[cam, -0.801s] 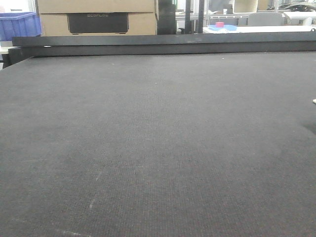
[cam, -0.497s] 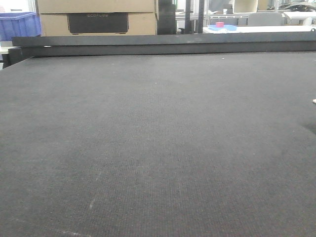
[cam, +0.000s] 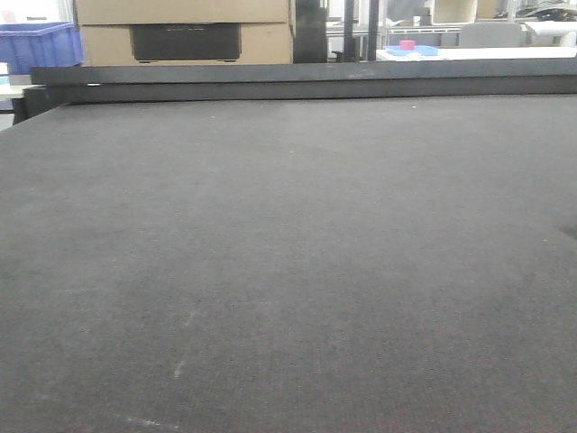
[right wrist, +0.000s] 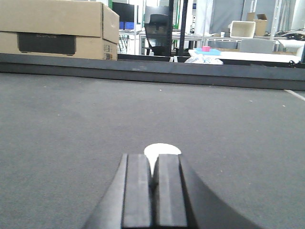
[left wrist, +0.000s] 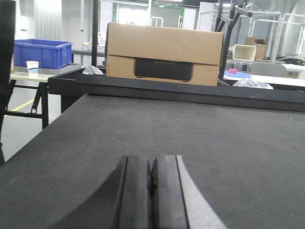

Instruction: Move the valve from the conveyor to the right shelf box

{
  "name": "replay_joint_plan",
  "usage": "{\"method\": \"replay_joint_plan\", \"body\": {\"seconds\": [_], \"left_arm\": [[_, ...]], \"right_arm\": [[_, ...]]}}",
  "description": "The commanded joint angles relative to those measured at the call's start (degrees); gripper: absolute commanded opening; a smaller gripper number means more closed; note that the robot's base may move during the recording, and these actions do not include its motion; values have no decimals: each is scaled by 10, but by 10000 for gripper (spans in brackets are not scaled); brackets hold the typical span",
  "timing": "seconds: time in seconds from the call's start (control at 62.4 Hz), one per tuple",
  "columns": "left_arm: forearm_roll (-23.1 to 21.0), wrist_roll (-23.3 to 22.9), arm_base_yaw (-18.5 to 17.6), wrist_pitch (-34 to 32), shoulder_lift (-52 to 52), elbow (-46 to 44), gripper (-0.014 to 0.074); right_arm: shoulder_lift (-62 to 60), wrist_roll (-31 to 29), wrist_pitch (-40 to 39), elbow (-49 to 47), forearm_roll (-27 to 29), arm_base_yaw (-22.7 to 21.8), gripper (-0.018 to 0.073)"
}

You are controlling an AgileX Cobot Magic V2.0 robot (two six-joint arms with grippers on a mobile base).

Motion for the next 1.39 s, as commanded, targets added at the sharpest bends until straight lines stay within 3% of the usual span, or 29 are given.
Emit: {"method": "replay_joint_plan", "body": {"seconds": [0.0,0.577,0.689,0.801,0.881,0.945,1.025,1.089,1.233,1.378], "left_arm": [[-1,1,2,-8,-2,-1,-111],[-1,1,2,-8,-2,-1,-111],[-1,1,2,-12,-2,-1,-111],[-4,1,2,-73,-2,-1,-111],[-54,-1,2,-116,-2,-1,-111],[-98,-1,3,-65,-2,-21,-111],[-100,-1,3,66,-2,-69,-111],[-88,-1,3,138,9,-109,-111],[-56,-1,3,211,52,-200,-111],[-28,0,3,311,123,-294,-111]], "right_arm": [[-2,-3,-13,-4,-3,-3,-167],[-2,-3,-33,-28,-4,-3,-167],[-2,-3,41,-82,-4,-3,-167],[4,-3,129,-138,-4,-3,-167],[27,-3,165,-174,-4,-3,-167],[55,-3,184,-202,-4,-3,-167],[92,-3,204,-232,-1,-3,-167],[128,-3,232,-258,20,-3,-167],[225,-3,295,-318,26,-3,-167],[322,-3,304,-358,26,-3,-167]]}}
